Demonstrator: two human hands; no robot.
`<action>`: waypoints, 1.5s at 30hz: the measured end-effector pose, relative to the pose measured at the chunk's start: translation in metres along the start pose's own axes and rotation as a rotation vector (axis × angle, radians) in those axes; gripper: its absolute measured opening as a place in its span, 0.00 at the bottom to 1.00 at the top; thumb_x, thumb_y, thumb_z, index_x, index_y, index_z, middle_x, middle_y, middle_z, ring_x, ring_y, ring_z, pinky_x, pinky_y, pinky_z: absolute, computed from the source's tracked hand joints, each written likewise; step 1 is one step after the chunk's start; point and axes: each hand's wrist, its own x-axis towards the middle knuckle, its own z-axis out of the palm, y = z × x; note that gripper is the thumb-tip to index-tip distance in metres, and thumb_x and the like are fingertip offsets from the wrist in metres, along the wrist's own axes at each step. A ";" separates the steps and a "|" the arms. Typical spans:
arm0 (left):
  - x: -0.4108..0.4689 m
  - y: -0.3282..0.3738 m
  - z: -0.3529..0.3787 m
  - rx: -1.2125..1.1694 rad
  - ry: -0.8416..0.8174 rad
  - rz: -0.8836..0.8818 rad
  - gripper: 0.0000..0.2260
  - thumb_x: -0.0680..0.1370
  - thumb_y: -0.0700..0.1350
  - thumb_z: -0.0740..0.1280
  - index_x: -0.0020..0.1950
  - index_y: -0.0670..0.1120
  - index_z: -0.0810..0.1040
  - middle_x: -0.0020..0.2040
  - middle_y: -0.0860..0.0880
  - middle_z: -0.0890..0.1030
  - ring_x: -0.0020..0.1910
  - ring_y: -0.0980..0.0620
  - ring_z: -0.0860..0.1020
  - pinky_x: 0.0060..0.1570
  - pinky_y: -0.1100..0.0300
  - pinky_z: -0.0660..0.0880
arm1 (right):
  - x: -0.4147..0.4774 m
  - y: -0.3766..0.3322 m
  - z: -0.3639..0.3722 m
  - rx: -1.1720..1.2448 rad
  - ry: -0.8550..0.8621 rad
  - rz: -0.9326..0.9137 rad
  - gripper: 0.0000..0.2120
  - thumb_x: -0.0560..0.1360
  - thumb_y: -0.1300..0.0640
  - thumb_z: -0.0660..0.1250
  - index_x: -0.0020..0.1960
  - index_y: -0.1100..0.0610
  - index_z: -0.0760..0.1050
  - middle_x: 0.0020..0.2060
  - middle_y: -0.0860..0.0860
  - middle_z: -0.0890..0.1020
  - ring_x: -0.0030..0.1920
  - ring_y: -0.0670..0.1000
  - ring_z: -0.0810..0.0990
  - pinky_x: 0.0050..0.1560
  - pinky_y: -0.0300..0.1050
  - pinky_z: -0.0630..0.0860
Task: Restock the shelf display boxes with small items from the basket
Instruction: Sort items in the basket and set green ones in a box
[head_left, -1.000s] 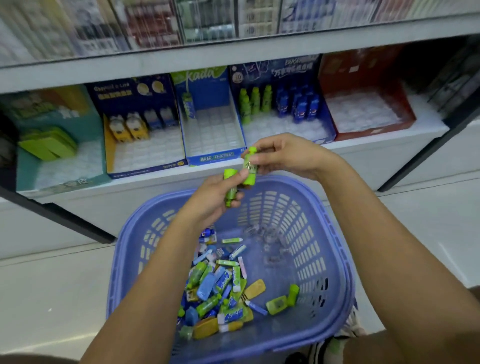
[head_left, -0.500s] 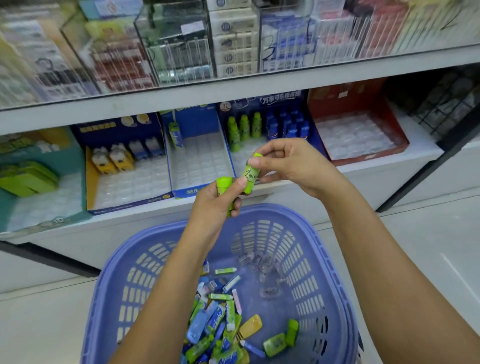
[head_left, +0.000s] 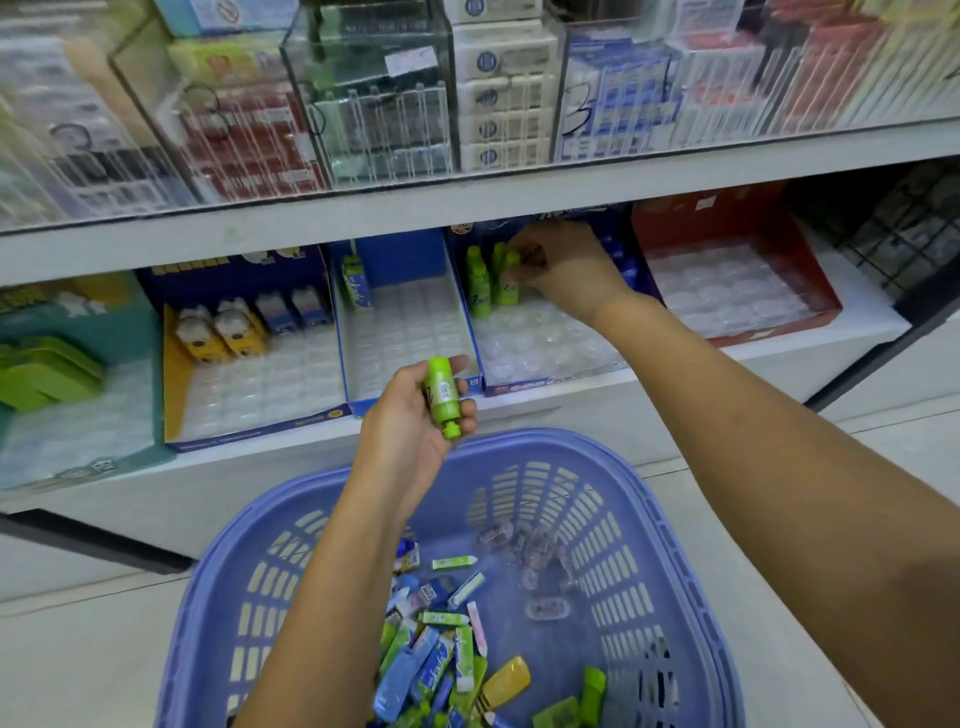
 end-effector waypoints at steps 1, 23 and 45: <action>0.000 0.002 -0.002 -0.007 -0.007 0.004 0.16 0.81 0.45 0.52 0.52 0.38 0.76 0.36 0.47 0.71 0.30 0.52 0.70 0.28 0.63 0.68 | 0.002 0.000 0.002 -0.028 -0.033 -0.009 0.16 0.72 0.59 0.71 0.58 0.61 0.77 0.52 0.57 0.82 0.53 0.54 0.80 0.53 0.42 0.74; -0.008 0.005 0.010 -0.403 -0.034 0.129 0.07 0.77 0.42 0.64 0.48 0.40 0.78 0.45 0.43 0.85 0.45 0.53 0.84 0.44 0.63 0.80 | -0.084 -0.051 -0.013 0.763 -0.209 0.087 0.09 0.72 0.57 0.71 0.51 0.56 0.79 0.41 0.55 0.82 0.35 0.49 0.81 0.40 0.42 0.81; 0.020 -0.052 0.004 1.711 -0.062 0.841 0.23 0.79 0.44 0.60 0.74 0.43 0.62 0.72 0.48 0.65 0.71 0.50 0.61 0.69 0.70 0.35 | -0.003 0.005 -0.030 -0.310 -0.147 0.022 0.15 0.74 0.54 0.69 0.58 0.60 0.79 0.54 0.59 0.80 0.56 0.58 0.76 0.59 0.53 0.71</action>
